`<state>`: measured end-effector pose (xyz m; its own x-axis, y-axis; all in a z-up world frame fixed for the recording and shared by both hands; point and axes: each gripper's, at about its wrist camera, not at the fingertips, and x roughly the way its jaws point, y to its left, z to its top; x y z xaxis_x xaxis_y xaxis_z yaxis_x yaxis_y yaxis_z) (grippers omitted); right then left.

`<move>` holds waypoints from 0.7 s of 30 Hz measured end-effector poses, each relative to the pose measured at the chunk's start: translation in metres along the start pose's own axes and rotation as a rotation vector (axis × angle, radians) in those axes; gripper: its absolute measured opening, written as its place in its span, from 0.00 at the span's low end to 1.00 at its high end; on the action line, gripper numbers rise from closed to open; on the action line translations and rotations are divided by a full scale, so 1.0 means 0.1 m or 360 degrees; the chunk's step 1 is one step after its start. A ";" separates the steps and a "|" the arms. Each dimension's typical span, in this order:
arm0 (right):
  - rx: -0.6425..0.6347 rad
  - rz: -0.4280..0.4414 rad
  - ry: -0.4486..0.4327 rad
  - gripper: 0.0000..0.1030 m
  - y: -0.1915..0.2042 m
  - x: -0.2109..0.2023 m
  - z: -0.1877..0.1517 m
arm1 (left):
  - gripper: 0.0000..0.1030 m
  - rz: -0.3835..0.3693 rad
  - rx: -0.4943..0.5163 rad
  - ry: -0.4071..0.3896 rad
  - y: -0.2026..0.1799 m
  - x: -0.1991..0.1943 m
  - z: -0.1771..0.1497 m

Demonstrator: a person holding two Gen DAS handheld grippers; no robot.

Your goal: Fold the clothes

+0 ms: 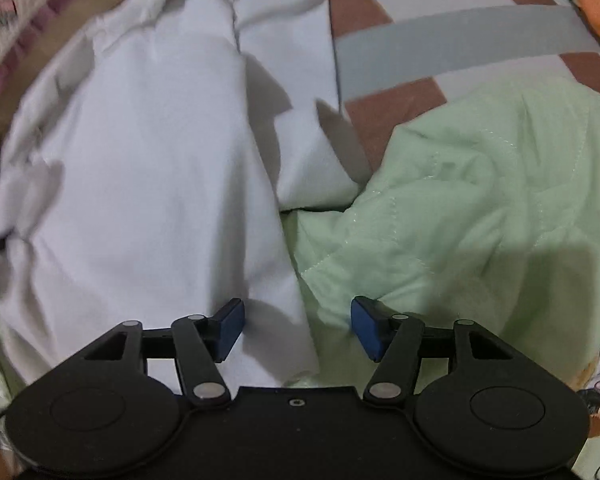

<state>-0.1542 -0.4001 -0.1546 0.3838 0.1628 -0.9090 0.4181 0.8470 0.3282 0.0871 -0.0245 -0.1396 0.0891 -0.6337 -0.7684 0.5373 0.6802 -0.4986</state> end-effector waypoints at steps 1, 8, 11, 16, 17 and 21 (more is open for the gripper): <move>-0.0039 -0.0006 0.0002 0.44 0.04 0.02 0.00 | 0.14 -0.0027 0.0053 -0.0004 -0.04 -0.03 -0.01; -0.0271 -0.0097 -0.0164 0.04 0.32 -0.20 -0.03 | 0.13 0.0021 0.0262 -0.0265 -0.40 -0.63 -0.06; -0.0252 -0.0013 -0.0290 0.04 0.30 -0.57 -0.02 | 0.11 0.0022 0.0243 -0.0368 -0.47 -0.98 -0.04; -0.0229 0.0073 -0.0411 0.03 0.29 -1.12 -0.15 | 0.07 -0.0109 0.0033 -0.0553 -0.31 -1.75 -0.22; -0.0230 0.0081 -0.0431 0.03 0.28 -1.22 -0.18 | 0.07 -0.0137 -0.0077 -0.0499 -0.17 -1.75 -0.30; -0.0230 0.0054 -0.0265 0.03 0.24 -1.00 -0.20 | 0.07 -0.0183 -0.0456 -0.0230 0.31 -1.58 -0.61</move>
<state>-0.1987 -0.3863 -0.0614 0.5316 0.1170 -0.8389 0.2845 0.9082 0.3069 0.0387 0.1198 -0.0580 0.1708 -0.7440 -0.6460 0.2952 0.6641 -0.6869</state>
